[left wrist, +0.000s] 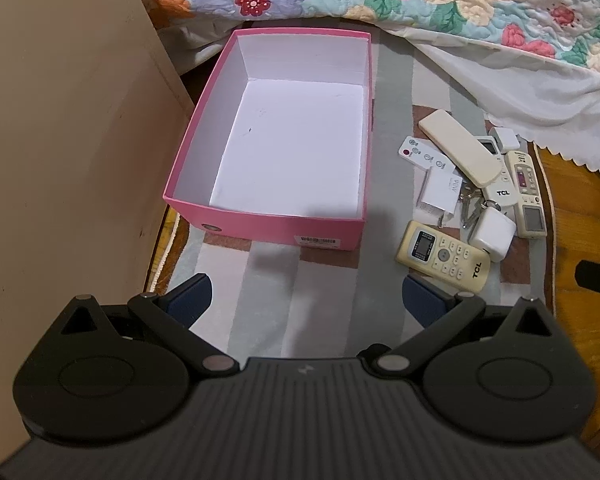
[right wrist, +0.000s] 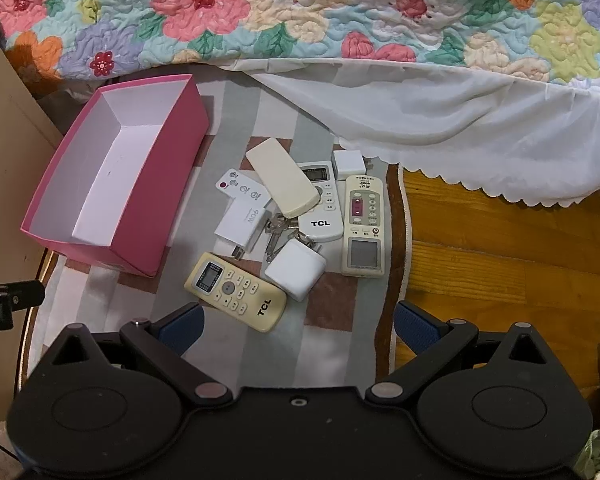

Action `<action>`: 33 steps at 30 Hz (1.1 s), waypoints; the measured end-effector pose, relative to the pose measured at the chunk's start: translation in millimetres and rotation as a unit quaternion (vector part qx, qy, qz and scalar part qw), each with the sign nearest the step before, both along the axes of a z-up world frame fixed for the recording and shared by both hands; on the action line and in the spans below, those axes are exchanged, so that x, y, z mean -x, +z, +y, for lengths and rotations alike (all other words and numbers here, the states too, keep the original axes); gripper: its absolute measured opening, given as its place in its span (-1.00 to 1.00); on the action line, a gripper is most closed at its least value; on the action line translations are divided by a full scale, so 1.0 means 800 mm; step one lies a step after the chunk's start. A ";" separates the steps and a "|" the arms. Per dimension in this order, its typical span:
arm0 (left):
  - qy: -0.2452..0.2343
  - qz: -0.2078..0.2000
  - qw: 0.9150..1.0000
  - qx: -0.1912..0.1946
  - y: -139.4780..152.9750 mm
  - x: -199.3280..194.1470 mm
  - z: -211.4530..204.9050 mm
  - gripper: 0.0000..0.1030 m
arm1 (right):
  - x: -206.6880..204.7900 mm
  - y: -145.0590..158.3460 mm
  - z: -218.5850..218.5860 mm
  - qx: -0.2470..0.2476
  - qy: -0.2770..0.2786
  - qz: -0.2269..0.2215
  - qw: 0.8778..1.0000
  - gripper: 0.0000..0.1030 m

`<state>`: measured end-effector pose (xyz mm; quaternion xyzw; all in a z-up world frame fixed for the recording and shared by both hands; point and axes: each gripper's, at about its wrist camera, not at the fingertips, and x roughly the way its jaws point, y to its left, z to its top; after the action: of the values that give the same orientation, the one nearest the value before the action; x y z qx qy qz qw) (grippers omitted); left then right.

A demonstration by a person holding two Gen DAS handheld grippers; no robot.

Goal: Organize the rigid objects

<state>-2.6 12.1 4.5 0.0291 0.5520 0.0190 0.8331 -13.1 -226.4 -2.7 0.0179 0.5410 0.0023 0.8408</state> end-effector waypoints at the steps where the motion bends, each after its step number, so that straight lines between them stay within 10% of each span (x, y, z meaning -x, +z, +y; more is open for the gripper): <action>1: 0.000 0.000 1.000 0.000 0.000 0.000 0.000 1.00 | 0.000 0.000 0.000 0.000 -0.001 0.000 1.000 0.98; 33: 0.001 0.007 1.000 -0.007 -0.005 0.000 -0.003 1.00 | -0.001 -0.009 -0.004 0.000 0.003 0.008 1.000 0.98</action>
<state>-2.3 9.6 0.7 0.0341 0.5575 0.0237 0.8292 -11.9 -229.6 -9.7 0.0162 0.5478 0.0046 0.8365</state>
